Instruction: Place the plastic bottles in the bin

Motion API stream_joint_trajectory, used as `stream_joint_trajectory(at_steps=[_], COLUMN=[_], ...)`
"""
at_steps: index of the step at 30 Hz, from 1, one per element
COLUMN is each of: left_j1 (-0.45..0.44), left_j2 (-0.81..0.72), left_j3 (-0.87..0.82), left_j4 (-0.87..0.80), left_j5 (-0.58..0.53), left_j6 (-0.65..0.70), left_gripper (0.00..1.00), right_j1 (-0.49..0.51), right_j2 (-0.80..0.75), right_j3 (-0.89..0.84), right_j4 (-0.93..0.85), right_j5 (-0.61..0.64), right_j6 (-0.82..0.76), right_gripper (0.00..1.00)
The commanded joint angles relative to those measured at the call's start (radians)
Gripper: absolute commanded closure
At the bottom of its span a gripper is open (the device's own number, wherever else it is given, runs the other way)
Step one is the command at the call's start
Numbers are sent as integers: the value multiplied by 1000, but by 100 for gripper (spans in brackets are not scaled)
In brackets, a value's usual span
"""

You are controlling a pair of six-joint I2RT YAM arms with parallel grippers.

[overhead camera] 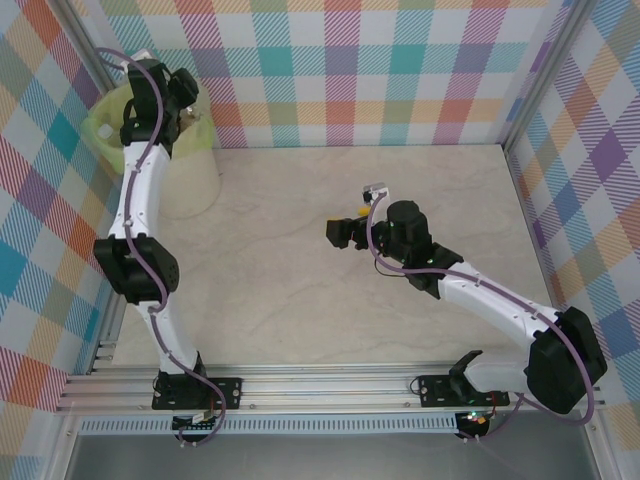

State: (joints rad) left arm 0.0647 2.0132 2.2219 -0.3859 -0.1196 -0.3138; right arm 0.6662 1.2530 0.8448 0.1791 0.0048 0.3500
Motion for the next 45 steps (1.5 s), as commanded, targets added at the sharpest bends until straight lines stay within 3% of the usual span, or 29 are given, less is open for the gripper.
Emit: stream_joint_trajectory(at_steps=[1, 4, 6, 7, 10, 16, 30, 33, 36, 39, 45], left_j1=[44, 54, 68, 77, 107, 128, 112, 90, 89, 80, 74], left_j2=[99, 278, 407, 423, 379, 204, -412, -576, -748, -903, -1139], left_j3=[184, 508, 736, 752, 639, 462, -288, -547, -814, -1094, -1513], left_j4=[-179, -373, -503, -522, -469, -428, -148, 12, 220, 385, 437], left_j5=[-39, -38, -19, -29, 50, 30, 143, 113, 126, 119, -32], left_j6=[53, 67, 61, 22, 5, 54, 23, 10, -86, -145, -78], left_gripper=[47, 39, 24, 15, 1, 0, 0, 0, 0, 0, 0], right_j1=[-2, -2, -2, -2, -2, -4, -152, -194, -251, -323, -442], right_j2=[-22, -21, -22, -24, -43, -91, -227, -253, -256, -228, -94], right_j3=[-8, -6, -5, -6, -3, -47, -118, -155, -201, -228, -275], right_j4=[-21, -32, -40, -45, -78, -92, -185, -174, -144, -121, -9], right_j5=[32, 42, 49, 55, 91, 237, 470, 514, 552, 554, 405], right_j6=[-13, -11, -12, -10, -11, -35, -90, -128, -160, -184, -296], right_gripper=[1, 1, 1, 1, 0, 0, 0, 0, 0, 0, 0])
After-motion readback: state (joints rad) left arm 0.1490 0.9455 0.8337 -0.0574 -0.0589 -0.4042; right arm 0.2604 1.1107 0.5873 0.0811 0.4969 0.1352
